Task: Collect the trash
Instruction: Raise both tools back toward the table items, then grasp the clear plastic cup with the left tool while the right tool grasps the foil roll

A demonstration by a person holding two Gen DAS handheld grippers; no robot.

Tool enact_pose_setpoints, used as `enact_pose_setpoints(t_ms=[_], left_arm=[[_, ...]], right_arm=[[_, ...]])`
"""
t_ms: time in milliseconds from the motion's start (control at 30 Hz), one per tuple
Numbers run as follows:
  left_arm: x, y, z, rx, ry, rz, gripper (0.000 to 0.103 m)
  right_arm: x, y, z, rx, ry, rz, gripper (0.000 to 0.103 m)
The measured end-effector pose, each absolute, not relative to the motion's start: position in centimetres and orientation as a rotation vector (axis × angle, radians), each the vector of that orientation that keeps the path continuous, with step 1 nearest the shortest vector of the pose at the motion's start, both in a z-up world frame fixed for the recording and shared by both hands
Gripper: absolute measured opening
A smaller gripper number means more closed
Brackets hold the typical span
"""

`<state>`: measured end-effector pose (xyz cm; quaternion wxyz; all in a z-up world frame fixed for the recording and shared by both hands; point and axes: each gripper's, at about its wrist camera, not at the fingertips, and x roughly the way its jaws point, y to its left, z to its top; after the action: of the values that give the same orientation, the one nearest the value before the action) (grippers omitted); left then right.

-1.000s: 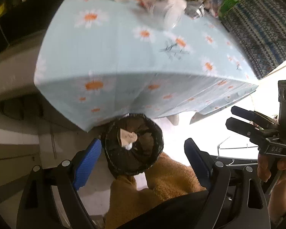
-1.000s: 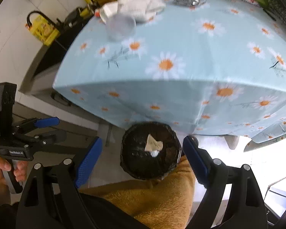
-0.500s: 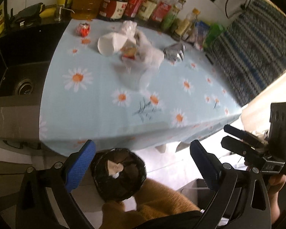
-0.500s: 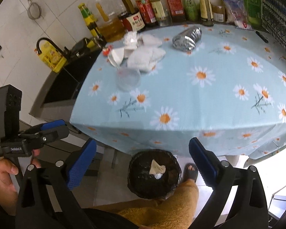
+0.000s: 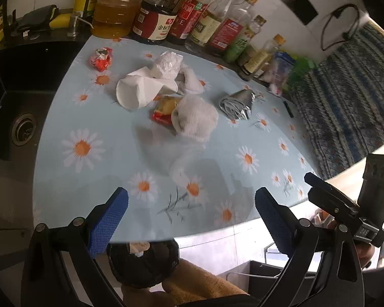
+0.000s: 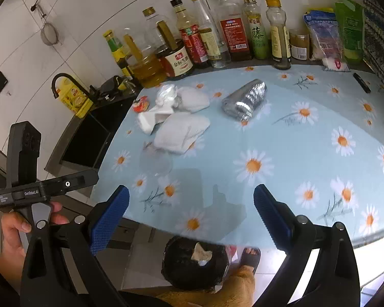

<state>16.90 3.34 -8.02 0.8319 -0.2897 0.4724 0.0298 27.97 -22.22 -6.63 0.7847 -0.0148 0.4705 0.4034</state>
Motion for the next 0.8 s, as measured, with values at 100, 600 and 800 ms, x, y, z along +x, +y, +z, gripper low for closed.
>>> enact_pose_setpoints(t_ms=[100, 600, 800], left_arm=[[19.1, 3.5, -8.7, -0.600, 1.038, 0.111, 0.096], [26.2, 3.8, -12.5, -0.555, 1.228, 0.240, 0.096], [27.3, 3.7, -14.2, -0.547, 1.312, 0.272, 0.096]], right_arm=[[30.7, -21.9, -7.1, -0.030, 1.027, 0.886, 0.097], [40.2, -20.9, -9.9, 0.053, 1.119, 0.944, 0.097], [42.9, -20.4, -11.0, 0.078, 1.155, 0.962, 0.097]])
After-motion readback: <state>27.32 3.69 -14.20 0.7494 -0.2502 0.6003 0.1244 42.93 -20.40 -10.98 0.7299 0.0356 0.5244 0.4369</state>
